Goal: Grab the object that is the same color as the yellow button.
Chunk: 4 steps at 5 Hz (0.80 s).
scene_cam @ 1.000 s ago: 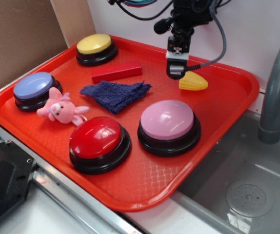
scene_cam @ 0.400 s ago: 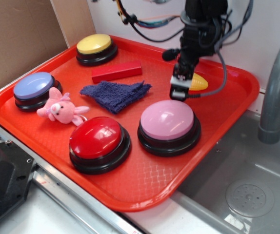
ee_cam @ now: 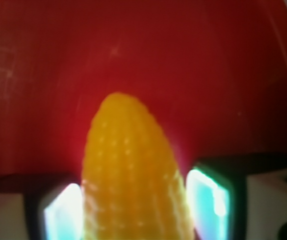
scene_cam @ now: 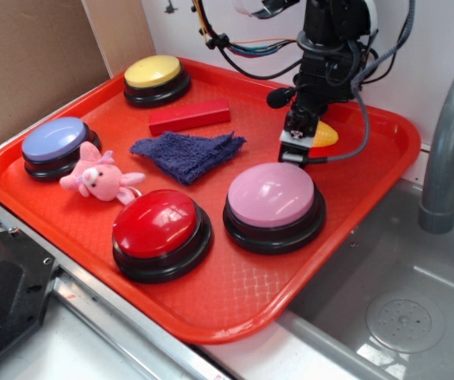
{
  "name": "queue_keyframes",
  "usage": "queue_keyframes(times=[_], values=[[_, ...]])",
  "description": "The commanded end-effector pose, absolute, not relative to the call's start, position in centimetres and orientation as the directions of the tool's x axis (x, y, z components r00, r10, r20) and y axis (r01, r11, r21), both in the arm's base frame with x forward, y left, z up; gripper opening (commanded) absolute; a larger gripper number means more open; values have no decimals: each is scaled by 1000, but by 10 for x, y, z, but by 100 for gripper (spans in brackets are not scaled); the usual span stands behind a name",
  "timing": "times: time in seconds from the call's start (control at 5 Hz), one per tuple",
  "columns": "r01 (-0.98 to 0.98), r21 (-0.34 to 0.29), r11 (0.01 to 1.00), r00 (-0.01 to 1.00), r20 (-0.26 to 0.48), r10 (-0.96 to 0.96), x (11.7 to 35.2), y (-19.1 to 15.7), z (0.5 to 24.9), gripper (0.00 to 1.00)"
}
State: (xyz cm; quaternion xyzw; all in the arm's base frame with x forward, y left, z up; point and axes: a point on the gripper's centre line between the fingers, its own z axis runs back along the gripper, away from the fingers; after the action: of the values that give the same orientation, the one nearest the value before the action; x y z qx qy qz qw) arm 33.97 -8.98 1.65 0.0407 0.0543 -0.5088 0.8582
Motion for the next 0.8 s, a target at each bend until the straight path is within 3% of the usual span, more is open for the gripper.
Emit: queue_keyframes(times=[0.0, 0.2, 0.4, 0.6], values=[[817, 72, 572, 573, 2, -819, 331, -97, 37, 0], [650, 19, 759, 759, 23, -651, 292, -72, 88, 0], [446, 53, 893, 894, -63, -443, 261, -62, 140, 0], [207, 109, 972, 978, -38, -204, 227, -58, 183, 0]])
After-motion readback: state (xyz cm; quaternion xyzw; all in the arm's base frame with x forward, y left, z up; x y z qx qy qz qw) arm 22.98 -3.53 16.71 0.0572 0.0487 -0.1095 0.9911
